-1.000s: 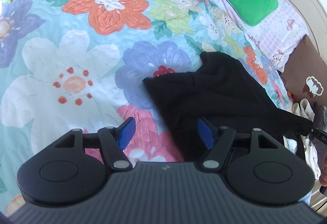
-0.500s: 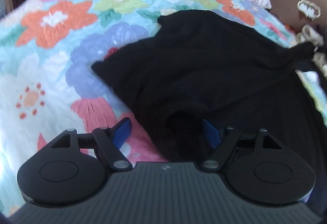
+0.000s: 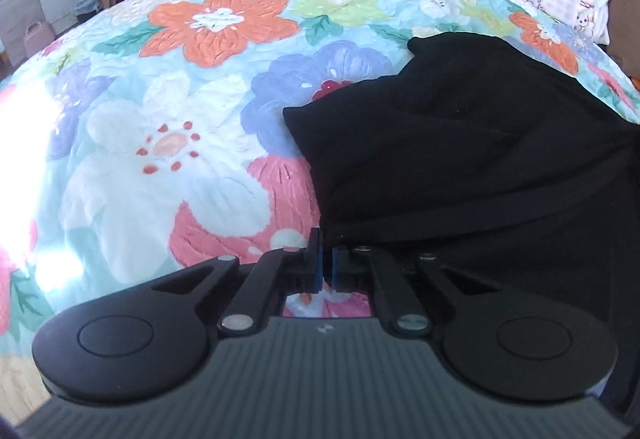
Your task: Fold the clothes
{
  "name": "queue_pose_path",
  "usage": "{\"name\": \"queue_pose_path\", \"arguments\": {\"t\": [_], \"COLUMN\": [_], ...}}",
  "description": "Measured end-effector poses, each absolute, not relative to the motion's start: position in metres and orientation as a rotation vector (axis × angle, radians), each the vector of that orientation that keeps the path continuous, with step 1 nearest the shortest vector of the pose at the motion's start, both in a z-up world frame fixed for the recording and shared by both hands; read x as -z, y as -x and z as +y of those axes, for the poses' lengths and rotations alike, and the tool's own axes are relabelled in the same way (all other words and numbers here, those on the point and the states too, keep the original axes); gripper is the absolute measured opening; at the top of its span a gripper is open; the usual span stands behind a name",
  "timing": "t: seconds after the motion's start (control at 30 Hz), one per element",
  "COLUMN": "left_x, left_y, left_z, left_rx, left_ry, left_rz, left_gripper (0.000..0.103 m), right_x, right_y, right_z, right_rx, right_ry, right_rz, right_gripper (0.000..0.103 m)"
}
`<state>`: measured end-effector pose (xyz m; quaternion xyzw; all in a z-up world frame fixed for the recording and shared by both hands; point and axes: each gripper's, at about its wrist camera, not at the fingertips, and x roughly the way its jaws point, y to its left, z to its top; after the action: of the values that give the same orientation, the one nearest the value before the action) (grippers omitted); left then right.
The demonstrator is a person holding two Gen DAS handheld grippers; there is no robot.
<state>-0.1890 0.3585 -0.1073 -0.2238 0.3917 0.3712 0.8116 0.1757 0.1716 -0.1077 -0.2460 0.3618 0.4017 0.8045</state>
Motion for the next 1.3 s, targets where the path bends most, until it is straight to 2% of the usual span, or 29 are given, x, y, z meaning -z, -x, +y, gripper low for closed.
{"name": "queue_pose_path", "arguments": {"t": [0.27, 0.33, 0.4, 0.43, 0.47, 0.53, 0.57, 0.63, 0.67, 0.77, 0.83, 0.93, 1.07, 1.13, 1.17, 1.3], "left_x": [0.102, 0.099, 0.096, 0.094, 0.092, 0.086, 0.083, 0.077, 0.075, 0.066, 0.067, 0.069, 0.093, 0.11, 0.117, 0.117], "left_y": [0.187, 0.19, 0.193, 0.195, 0.196, 0.198, 0.199, 0.202, 0.205, 0.211, 0.206, 0.199, 0.166, 0.165, 0.164, 0.164], "left_z": [0.365, 0.373, 0.377, 0.377, 0.375, 0.372, 0.371, 0.373, 0.376, 0.387, 0.391, 0.397, 0.406, 0.413, 0.415, 0.412], "left_rx": [-0.737, -0.703, -0.657, -0.63, -0.61, -0.545, -0.501, -0.364, -0.325, -0.307, -0.316, -0.336, -0.449, -0.511, -0.541, -0.644], "left_ry": [0.526, 0.574, 0.602, 0.611, 0.613, 0.601, 0.594, 0.603, 0.612, 0.67, 0.685, 0.699, 0.543, 0.545, 0.543, 0.5], "left_rz": [0.847, 0.823, 0.813, 0.814, 0.822, 0.846, 0.856, 0.841, 0.813, 0.715, 0.676, 0.622, 0.68, 0.709, 0.723, 0.769], "left_gripper": [0.007, 0.009, 0.01, 0.01, 0.01, 0.012, 0.015, 0.048, 0.05, 0.051, 0.056, 0.056, 0.056, 0.056, 0.056, 0.054], "right_x": [0.118, 0.117, 0.114, 0.113, 0.111, 0.106, 0.103, 0.098, 0.097, 0.094, 0.095, 0.101, 0.117, 0.122, 0.121, 0.102], "right_y": [-0.174, -0.176, -0.178, -0.18, -0.182, -0.183, -0.183, -0.184, -0.186, -0.193, -0.197, -0.205, -0.207, -0.201, -0.195, -0.181], "right_z": [0.163, 0.164, 0.163, 0.161, 0.157, 0.147, 0.141, 0.128, 0.126, 0.127, 0.134, 0.154, 0.184, 0.196, 0.2, 0.203], "right_rx": [-0.851, -0.834, -0.822, -0.816, -0.81, -0.844, -0.869, -0.909, -0.914, -0.911, -0.896, -0.852, -0.817, -0.84, -0.846, -0.841], "right_ry": [0.617, 0.629, 0.621, 0.603, 0.574, 0.485, 0.436, 0.33, 0.292, 0.218, 0.198, 0.213, 0.329, 0.407, 0.452, 0.522], "right_rz": [0.782, 0.799, 0.822, 0.844, 0.875, 0.894, 0.895, 0.893, 0.899, 0.917, 0.923, 0.929, 0.902, 0.862, 0.819, 0.625], "right_gripper": [0.008, 0.014, 0.024, 0.031, 0.043, 0.046, 0.048, 0.055, 0.056, 0.056, 0.056, 0.056, 0.055, 0.027, 0.007, 0.006]}}
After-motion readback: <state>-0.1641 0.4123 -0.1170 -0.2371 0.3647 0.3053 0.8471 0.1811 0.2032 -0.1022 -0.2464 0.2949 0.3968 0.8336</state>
